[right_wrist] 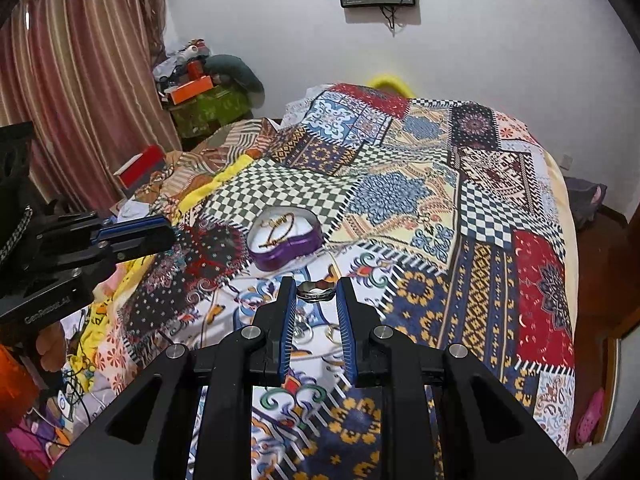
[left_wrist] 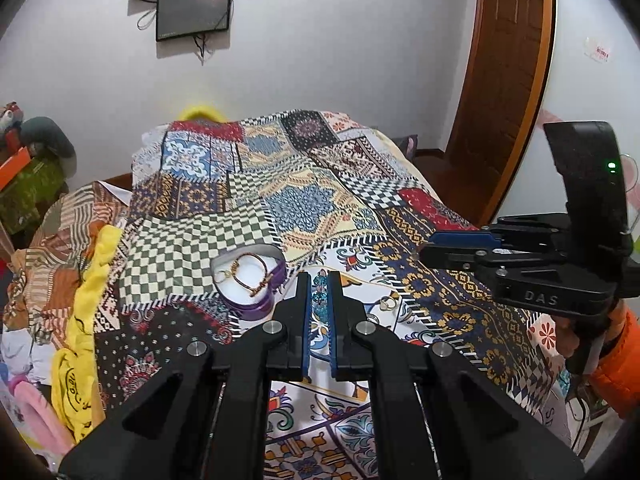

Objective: Organize jewelry
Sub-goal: 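Carry the silver ring and blue strand over the purple tin with both tools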

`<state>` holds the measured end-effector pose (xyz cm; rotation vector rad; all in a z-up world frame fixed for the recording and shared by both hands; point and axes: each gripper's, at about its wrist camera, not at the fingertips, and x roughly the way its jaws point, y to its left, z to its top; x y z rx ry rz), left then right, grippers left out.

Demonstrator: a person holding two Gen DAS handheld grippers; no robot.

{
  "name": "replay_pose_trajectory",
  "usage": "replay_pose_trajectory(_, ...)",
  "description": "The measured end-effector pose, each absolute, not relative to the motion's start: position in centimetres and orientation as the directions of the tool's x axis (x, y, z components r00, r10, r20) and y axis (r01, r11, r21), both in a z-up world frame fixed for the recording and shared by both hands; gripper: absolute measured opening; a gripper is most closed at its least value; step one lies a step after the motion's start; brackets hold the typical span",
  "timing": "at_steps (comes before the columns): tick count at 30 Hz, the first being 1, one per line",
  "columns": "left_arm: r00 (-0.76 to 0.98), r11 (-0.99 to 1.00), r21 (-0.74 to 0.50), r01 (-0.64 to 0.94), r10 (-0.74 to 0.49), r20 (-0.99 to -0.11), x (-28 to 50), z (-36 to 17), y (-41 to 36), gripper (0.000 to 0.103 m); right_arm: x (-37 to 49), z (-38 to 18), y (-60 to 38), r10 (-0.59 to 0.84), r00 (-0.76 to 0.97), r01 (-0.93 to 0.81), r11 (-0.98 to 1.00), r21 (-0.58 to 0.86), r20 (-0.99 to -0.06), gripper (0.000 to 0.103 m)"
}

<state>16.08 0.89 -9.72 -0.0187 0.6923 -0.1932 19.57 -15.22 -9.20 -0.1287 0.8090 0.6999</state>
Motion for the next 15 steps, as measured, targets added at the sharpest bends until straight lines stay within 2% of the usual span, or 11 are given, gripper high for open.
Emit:
replay_pose_trajectory(7,0.781,0.985,-0.068,0.157,-0.166,-0.603,15.6,-8.8,1.9,0.005,20.3,-8.9,-14.1,0.538,0.479,-0.626,0.763,0.160,-0.694,0.019)
replay_pose_trajectory(15,0.774,0.990,-0.084,0.110,-0.138,-0.618,17.6,-10.4,4.0,0.005,21.7,-8.6,-12.3,0.552,0.475,-0.639,0.752,0.163,-0.685,0.019)
